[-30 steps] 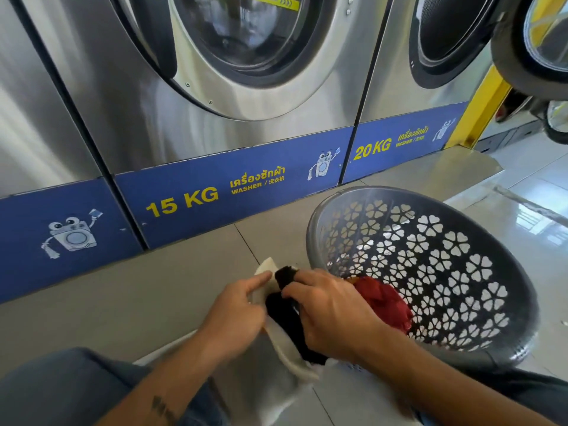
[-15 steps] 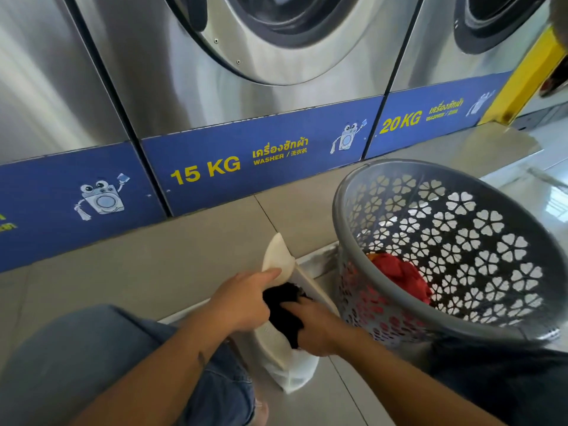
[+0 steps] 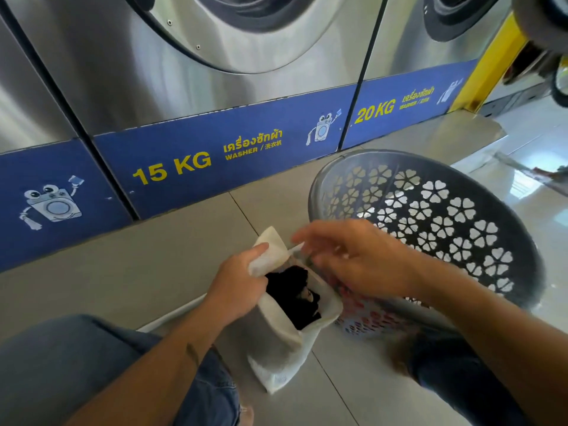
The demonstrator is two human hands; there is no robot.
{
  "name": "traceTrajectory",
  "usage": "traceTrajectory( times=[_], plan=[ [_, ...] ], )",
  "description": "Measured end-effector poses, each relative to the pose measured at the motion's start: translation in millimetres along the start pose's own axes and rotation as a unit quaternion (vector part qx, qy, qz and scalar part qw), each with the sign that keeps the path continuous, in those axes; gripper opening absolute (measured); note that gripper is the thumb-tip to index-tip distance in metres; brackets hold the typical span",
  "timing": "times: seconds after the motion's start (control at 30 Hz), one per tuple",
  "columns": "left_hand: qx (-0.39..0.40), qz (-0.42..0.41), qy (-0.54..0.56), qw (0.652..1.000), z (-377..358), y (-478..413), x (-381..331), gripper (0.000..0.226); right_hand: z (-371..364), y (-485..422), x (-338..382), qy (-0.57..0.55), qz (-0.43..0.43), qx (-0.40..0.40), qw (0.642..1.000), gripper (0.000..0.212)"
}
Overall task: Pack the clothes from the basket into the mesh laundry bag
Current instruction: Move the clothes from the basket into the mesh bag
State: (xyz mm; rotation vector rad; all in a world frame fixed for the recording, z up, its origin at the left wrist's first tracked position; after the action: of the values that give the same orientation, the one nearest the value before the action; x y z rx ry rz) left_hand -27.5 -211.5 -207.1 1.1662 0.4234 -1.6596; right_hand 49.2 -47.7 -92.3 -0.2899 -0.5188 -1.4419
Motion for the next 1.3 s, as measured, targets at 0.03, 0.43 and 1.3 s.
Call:
traceTrajectory(
  times=[0.03,0.43,1.3],
  plan=[
    [-0.001,0.0,0.014,1.0,-2,-2,-1,0.067,16,-1,-12,-0.017,-0.006,-0.045,0.999,0.042],
    [0.021,0.029,0.031,0.999,-26,-30,1,0.066,-49,-35,-213,0.237,-0.216,0.214,0.923,0.082],
    [0.079,0.041,-0.084,0.992,-58,-59,28,0.07,-155,-81,-268,0.344,-0.009,0.289,0.893,0.048]
  ],
)
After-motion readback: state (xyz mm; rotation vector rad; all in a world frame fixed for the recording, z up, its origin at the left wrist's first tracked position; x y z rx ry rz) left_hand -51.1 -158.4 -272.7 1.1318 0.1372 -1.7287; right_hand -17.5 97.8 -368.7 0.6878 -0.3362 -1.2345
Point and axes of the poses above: each hand's wrist, its own y-axis away from the middle knuckle, its own z-axis out of the back of the hand, x = y × z, the point moved 6 cm from there along -y, towards the middle knuckle, and after that the axes turned 7 degrees about y, right-handed, at the moved point
